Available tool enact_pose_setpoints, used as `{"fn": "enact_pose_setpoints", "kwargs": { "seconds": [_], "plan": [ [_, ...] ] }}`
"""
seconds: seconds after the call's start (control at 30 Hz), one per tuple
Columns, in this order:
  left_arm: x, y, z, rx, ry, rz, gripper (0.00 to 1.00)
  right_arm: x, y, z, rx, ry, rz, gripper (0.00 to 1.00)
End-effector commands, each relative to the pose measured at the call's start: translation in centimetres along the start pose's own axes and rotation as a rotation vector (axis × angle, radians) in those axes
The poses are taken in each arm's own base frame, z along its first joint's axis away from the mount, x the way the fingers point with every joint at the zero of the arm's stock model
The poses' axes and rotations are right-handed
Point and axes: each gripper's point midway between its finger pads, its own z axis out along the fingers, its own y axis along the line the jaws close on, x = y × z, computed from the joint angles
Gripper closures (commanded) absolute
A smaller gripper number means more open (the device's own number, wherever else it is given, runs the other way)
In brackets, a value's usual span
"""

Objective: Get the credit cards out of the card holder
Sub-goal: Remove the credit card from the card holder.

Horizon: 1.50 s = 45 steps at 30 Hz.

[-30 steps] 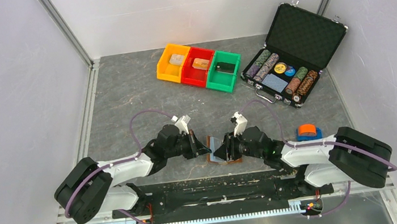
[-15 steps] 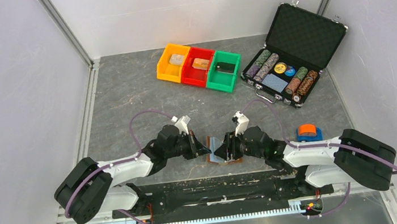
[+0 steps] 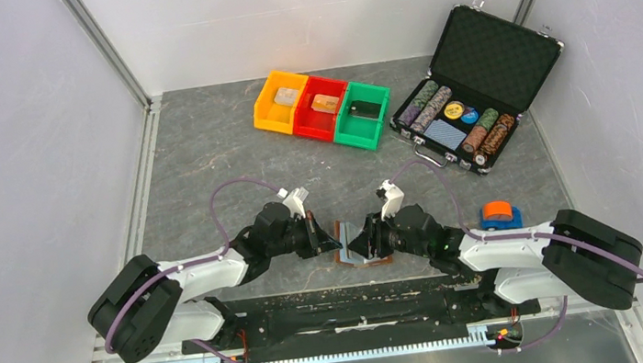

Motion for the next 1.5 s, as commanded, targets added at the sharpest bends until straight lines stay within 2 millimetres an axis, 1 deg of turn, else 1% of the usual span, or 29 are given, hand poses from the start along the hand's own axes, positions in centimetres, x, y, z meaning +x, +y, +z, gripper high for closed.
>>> {"fn": "enact_pose_setpoints", "kwargs": {
  "seconds": [0.0,0.07,0.1,0.13,0.23,0.3,0.37,0.5,0.53,0.63,0.7,0.77,0.9,1.0,1.2,1.47],
  "plan": [
    [-0.8,-1.4,-0.3,0.048,-0.038,-0.003,0.98,-1.4,0.4,0.1,0.003,-0.050,-0.013,0.52],
    [-0.7,-1.3,-0.3,0.046,-0.037,-0.004,0.98,-1.5,0.4,0.0,0.005,-0.053,-0.016,0.49],
    [-0.7,-1.3,-0.2,0.046,-0.038,-0.004,0.98,-1.5,0.4,0.0,0.006,-0.053,-0.017,0.50],
    [-0.8,-1.4,-0.3,0.048,-0.037,-0.003,0.98,-1.6,0.4,-0.1,0.005,-0.056,-0.018,0.52],
    [-0.8,-1.4,-0.2,0.046,-0.037,-0.004,0.98,-1.8,0.5,-0.1,0.000,-0.062,-0.018,0.63],
    [-0.7,-1.3,-0.2,0.045,-0.037,-0.005,0.98,-1.9,0.7,-0.2,-0.005,-0.067,-0.019,0.66],
    [-0.7,-1.3,-0.2,0.045,-0.036,-0.005,0.98,-2.0,0.8,-0.2,-0.010,-0.072,-0.019,0.67],
    [-0.7,-1.2,-0.2,0.043,-0.036,-0.003,0.98,-2.2,1.0,-0.3,-0.016,-0.078,-0.021,0.61],
    [-0.7,-1.2,-0.2,0.042,-0.037,-0.003,0.98,-2.2,1.0,-0.3,-0.017,-0.079,-0.021,0.62],
    [-0.7,-1.2,-0.2,0.043,-0.037,-0.004,0.98,-2.3,1.0,-0.3,-0.014,-0.082,-0.021,0.70],
    [-0.7,-1.3,-0.2,0.043,-0.036,-0.004,0.98,-2.3,0.7,-0.3,-0.002,-0.080,-0.023,0.72],
    [-0.7,-1.3,-0.2,0.045,-0.036,-0.004,0.98,-2.2,0.6,-0.3,0.007,-0.076,-0.024,0.68],
    [-0.8,-1.3,-0.2,0.045,-0.037,-0.004,0.98,-2.4,1.2,-0.2,-0.021,-0.077,-0.018,0.58],
    [-0.8,-1.3,-0.2,0.045,-0.037,-0.005,0.98,-2.4,1.6,-0.1,-0.034,-0.070,-0.014,0.53],
    [-0.7,-1.3,-0.2,0.045,-0.037,-0.006,0.98,-2.0,2.2,0.4,-0.046,-0.050,-0.013,0.50],
    [-0.8,-1.4,-0.2,0.047,-0.037,-0.005,0.98,-1.4,2.3,0.8,-0.044,-0.028,-0.011,0.50]
  ]
}}
